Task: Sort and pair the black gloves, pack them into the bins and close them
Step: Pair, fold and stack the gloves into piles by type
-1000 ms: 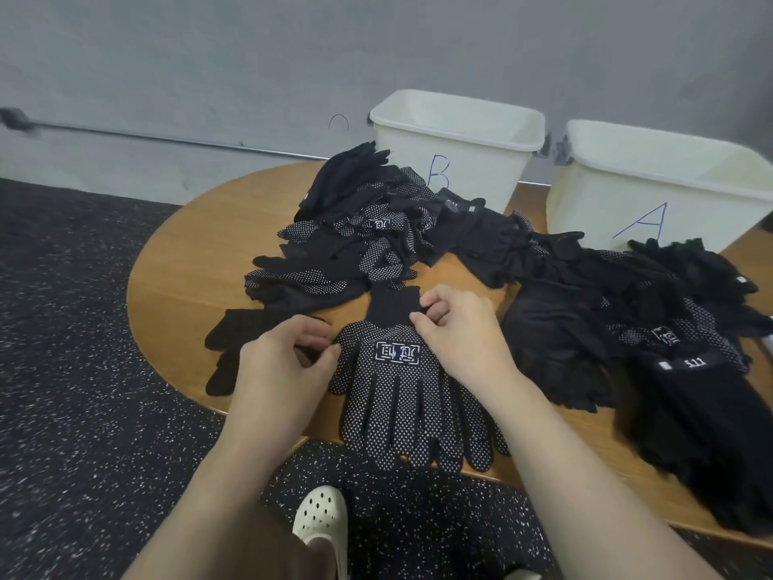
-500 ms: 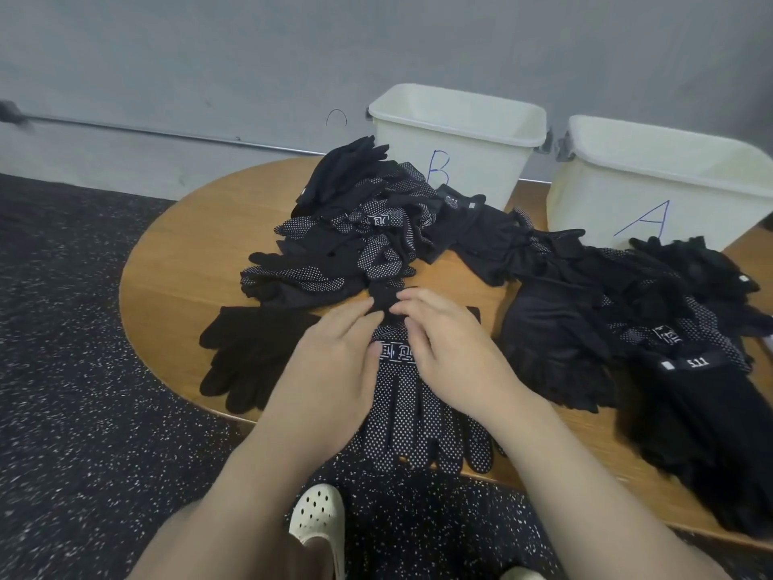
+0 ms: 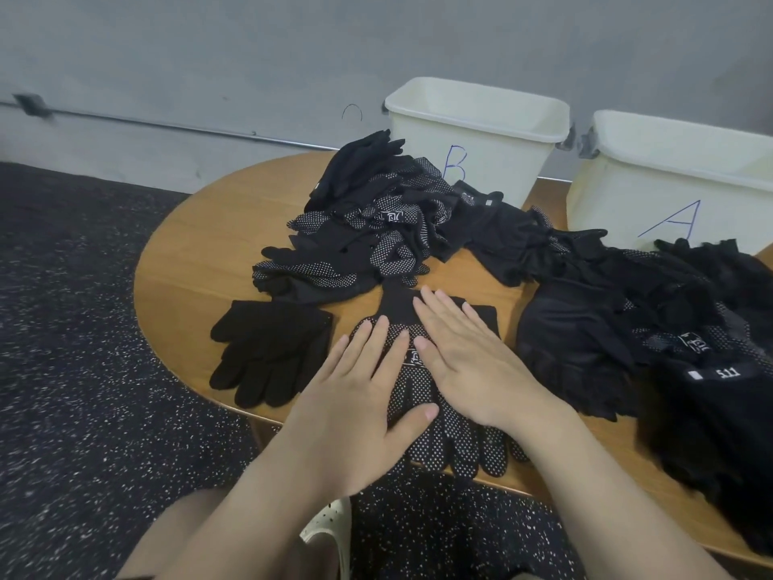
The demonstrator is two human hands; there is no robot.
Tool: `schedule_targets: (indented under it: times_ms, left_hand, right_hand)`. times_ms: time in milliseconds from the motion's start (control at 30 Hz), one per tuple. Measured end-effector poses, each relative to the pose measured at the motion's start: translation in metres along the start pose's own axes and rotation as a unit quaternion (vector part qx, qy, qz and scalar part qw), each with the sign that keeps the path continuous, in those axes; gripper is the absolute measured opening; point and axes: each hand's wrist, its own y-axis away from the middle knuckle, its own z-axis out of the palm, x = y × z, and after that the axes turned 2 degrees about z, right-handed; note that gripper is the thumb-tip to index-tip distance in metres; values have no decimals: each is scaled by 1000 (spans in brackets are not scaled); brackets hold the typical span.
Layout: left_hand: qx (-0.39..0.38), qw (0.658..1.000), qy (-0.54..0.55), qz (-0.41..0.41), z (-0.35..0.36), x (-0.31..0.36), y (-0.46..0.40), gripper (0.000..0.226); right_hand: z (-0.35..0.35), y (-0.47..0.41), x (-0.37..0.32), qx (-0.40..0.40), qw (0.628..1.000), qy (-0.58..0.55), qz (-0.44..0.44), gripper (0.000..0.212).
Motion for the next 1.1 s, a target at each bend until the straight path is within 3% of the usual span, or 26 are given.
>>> schedule_targets:
  times_ms: [167, 433, 633, 767, 867, 1100]
  left_hand:
    - [-5, 1000, -3, -17, 0, 2, 6, 96]
    - [12, 999, 9, -33, -3, 6, 22, 100]
    - [101, 993, 54, -33, -6, -3, 16, 79]
    - [98, 992, 80, -12, -2, -2, 5, 72]
    - [73, 995, 68, -21, 8, 6, -4, 81]
    - [74, 994, 68, -50, 11, 13, -16, 87]
  right_hand:
    - [0, -1, -1, 13, 1000, -1, 17, 73]
    - [-2, 0, 3, 51, 998, -27, -1, 66]
    - [-20, 23, -1, 138, 986, -94, -21, 62]
    - [-39, 30, -1, 170, 976, -137, -20, 49]
    - [-60, 23, -3, 221, 963, -154, -17, 34]
    - [-84, -21, -11, 178, 979, -102, -5, 28]
